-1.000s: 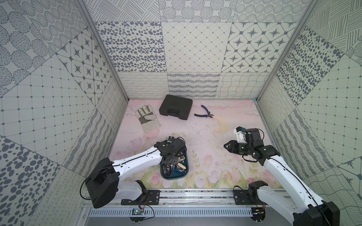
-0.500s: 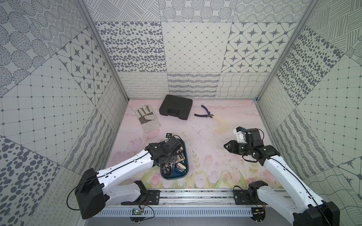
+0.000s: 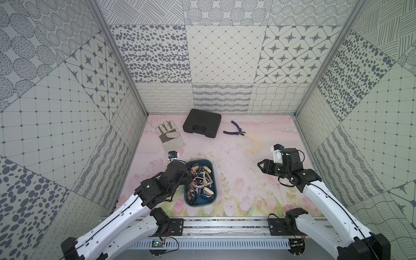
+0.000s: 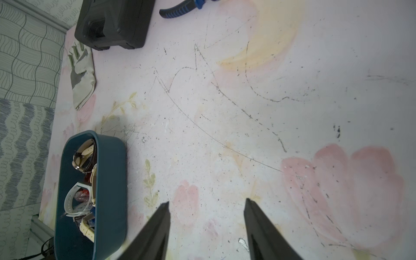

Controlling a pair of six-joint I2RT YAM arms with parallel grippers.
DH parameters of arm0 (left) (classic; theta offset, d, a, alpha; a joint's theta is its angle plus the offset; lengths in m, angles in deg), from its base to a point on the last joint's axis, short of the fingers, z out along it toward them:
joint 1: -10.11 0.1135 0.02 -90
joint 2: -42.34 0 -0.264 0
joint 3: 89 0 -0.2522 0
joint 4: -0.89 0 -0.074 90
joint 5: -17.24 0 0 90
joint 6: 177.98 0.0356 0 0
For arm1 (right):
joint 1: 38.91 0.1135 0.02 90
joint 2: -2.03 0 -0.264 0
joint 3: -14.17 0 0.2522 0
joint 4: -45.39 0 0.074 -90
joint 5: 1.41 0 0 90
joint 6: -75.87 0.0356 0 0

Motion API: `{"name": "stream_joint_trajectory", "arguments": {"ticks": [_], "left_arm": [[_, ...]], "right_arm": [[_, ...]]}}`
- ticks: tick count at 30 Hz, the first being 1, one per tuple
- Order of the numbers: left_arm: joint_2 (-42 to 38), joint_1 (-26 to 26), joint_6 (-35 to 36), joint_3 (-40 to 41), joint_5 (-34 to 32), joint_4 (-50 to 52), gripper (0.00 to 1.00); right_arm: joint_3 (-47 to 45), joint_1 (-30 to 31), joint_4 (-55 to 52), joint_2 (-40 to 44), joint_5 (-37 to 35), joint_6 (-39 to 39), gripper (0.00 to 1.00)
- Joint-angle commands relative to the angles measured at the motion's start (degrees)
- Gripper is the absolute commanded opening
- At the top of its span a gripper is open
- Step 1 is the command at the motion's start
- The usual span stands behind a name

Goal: Put the watch into the storage box
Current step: Place the watch in the storage box, then reset both arms

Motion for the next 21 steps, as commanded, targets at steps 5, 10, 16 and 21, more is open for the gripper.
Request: {"name": "stream_joint_trajectory", "arguments": {"ticks": [5,10,16,21], "left_arm": [[-2.0,14.1,2.4,4.4,-3.0,-13.2,0.98],[3.7,22.8,5.8,9.1,-4.3,-28.7,0.98],[10.2,27.2,18.6,18.8,-11.4,-56.1,0.98],[14.2,30.6,28.4,25.4,-8.8,-73.5,0.98]], "right_arm": [[-2.4,0.0,12.5,0.2,-14.5,-3.5,0.93],[-4.5,-0.1,20.7,-1.0,-29.6,-9.2,1.0],[-8.3,-0.2,35.8,-6.1,-39.1,-14.4,0.99],[-18.8,-0.8,62.2,-10.6,-36.8,-21.8,0.99]]}}
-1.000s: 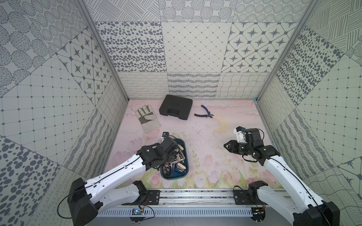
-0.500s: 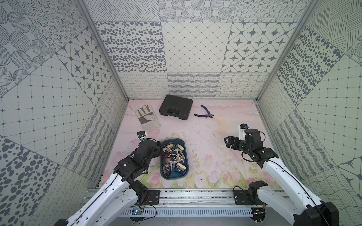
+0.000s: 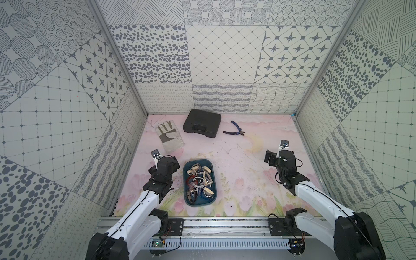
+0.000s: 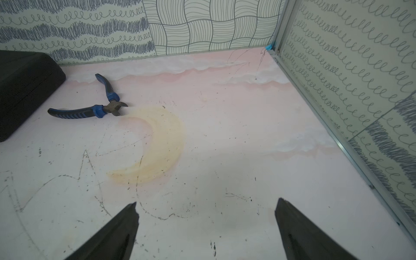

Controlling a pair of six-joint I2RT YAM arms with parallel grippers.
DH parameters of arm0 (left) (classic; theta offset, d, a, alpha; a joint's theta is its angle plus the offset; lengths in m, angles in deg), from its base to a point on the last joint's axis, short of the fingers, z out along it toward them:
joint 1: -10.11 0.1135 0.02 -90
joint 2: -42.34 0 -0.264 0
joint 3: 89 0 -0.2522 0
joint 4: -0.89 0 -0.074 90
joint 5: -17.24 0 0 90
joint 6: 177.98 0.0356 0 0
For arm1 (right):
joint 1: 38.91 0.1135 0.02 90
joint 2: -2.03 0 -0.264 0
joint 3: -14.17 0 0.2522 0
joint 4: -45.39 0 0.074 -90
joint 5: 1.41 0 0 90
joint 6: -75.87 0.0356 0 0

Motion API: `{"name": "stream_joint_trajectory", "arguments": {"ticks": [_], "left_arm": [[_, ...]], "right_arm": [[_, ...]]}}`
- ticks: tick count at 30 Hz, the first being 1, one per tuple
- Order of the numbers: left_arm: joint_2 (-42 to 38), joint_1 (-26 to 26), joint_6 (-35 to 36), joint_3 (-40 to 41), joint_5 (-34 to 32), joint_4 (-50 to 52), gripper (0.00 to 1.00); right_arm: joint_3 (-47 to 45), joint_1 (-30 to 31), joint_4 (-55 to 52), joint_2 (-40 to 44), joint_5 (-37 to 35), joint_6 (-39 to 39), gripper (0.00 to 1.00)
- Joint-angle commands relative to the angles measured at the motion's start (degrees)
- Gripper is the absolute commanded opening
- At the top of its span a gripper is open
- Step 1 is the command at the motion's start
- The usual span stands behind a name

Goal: Put the watch into the storage box
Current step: Reset both arms

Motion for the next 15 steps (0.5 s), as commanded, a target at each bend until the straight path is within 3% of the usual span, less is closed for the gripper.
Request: {"name": "stream_joint_trajectory", "arguments": {"ticks": [1,4,6,8,9,11,15], "left_arm": [[5.0,3.1,16.5,6.9,-0.5,-35.7,0.98],[12.2,3.7,21.2,9.5,-1.3,-47.5,0.98],[17.8,4.5,22.7,11.5,4.0,-57.4,0.99],[25.2,5.0,24.9,10.4,3.9,-65.6,0.99],[26.2,4.5,26.3,8.6,3.9,-65.3,0.99],[20.8,5.5,22.4,6.7,7.5,-52.7,0.99],[27.9,7.9,22.2,9.8,13.4,-62.7,0.98]], "right_arm": [[-4.2,-1.0,21.4,-3.6,-1.4,-5.8,1.0],[-5.0,-2.0,27.4,-7.9,-1.3,-5.9,1.0],[-5.3,-2.6,32.1,-10.8,1.5,-6.8,1.0],[-4.2,-2.8,34.1,-14.3,0.7,-8.7,1.0],[-4.6,-2.9,37.7,-16.4,1.0,-10.0,1.0],[-5.5,-3.2,44.0,-20.2,1.3,-10.8,1.0],[-3.1,-6.3,43.3,-26.1,6.0,-8.5,1.0]]}}
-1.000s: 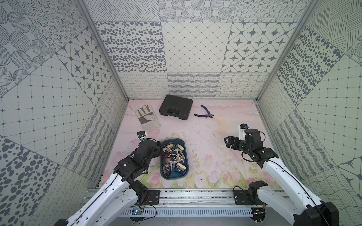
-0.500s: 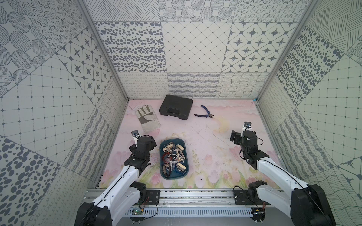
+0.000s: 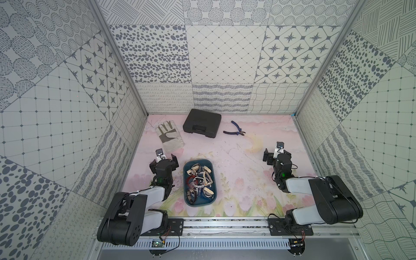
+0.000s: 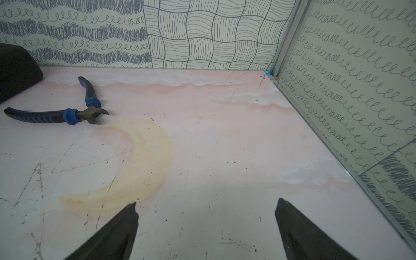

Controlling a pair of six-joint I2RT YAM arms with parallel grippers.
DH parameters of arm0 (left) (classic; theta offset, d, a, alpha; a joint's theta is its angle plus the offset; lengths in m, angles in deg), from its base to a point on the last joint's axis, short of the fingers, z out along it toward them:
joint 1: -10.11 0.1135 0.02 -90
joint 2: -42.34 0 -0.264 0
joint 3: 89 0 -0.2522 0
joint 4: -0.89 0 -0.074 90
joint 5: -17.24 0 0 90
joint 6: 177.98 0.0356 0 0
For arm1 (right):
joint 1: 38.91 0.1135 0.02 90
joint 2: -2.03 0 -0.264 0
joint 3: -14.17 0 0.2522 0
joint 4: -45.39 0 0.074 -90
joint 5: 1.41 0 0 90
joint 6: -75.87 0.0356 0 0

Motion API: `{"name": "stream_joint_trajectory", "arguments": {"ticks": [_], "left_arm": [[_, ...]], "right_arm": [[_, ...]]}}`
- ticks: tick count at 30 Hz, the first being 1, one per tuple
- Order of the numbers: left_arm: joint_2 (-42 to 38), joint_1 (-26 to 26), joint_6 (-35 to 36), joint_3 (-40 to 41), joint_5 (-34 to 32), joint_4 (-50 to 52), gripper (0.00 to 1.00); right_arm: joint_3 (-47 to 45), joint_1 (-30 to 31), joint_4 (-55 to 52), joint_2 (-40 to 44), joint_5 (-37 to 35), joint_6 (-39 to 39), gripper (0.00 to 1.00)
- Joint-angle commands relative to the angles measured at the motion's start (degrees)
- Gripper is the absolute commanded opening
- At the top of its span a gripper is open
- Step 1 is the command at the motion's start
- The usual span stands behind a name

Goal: Put the watch into the storage box
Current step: Reset both arms

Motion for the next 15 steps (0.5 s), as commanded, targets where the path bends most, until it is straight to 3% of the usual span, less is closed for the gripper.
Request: {"name": "stream_joint_trajectory", "arguments": {"ticks": [1,4,7,9,11,13,15], "left_arm": [[9.5,1.8,5.9,2.3,10.1,-24.3,0.98],[20.5,2.3,7.7,-1.5,12.7,-30.1,0.98],[15.3,3.7,3.2,-6.2,11.8,-12.7,0.99],[18.1,5.8,2.7,-5.9,13.0,-17.5,0.99],[15.4,5.9,0.9,-8.1,13.0,-9.1,0.99],[17.5,5.8,2.9,-8.4,13.4,-12.0,0.98],[16.2,5.8,1.7,-9.4,13.5,-7.9,0.99]], "right_arm": [[1.5,-2.2,8.9,-4.8,3.6,0.4,1.0],[2.7,-4.1,5.8,-4.3,5.5,2.2,0.99],[3.9,-5.9,3.4,-4.3,5.4,4.6,0.99],[4.4,-5.8,2.1,-4.3,5.4,4.4,1.0],[4.4,-5.8,1.9,-4.2,5.5,4.4,1.0],[4.5,-5.8,1.9,-4.2,5.4,4.3,0.99],[4.5,-5.7,2.0,-4.2,5.4,4.3,0.99]]}}
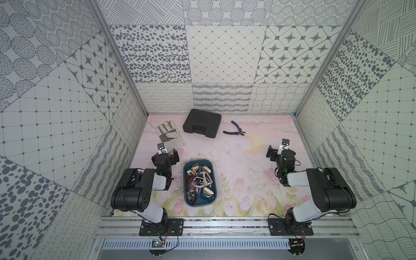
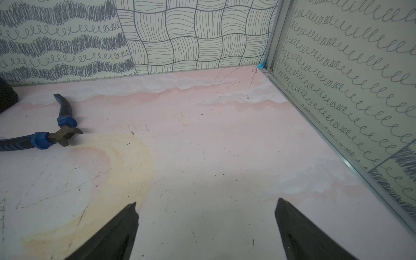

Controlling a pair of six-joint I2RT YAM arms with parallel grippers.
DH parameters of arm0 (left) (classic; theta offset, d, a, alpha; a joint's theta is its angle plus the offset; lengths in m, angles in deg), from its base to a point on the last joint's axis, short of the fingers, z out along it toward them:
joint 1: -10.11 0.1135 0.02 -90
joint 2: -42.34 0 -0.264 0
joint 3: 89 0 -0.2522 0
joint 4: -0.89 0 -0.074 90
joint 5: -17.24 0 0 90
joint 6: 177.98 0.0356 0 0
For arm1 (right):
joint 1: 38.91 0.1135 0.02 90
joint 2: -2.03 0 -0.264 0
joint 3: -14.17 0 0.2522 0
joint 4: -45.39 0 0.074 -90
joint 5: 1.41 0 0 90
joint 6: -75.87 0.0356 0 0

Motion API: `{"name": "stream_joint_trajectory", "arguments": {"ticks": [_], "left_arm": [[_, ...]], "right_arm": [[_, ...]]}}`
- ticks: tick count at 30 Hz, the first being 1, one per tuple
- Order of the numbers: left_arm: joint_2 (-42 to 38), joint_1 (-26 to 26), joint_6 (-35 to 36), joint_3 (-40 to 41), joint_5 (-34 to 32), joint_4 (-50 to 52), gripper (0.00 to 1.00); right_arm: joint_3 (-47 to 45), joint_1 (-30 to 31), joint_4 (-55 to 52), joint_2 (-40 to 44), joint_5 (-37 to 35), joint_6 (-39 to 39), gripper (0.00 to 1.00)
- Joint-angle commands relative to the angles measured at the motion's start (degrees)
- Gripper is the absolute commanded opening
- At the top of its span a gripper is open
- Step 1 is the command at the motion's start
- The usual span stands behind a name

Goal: Put the watch into the storage box
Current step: Reset both arms

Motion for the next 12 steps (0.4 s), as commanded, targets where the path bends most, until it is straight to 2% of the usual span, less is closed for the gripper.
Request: {"name": "stream_joint_trajectory", "arguments": {"ticks": [1,3,12], "left_arm": [[0.8,0.9,0.1,-1.7,3.4,-0.3,0.98],[-0.2,0.9,-0.8,-2.1,3.6,2.4,0.99],[0.4,0.8,-0.1,-2.0,3.5,0.9,0.99]], "right_arm": [[0.8,0.2,0.8,0.6,0.4,0.7,0.99],[0.8,0.5,0.7,0.6,-0.2,0.6,1.0],[0.9,0.5,0.4,0.6,-0.2,0.5,0.99]]}}
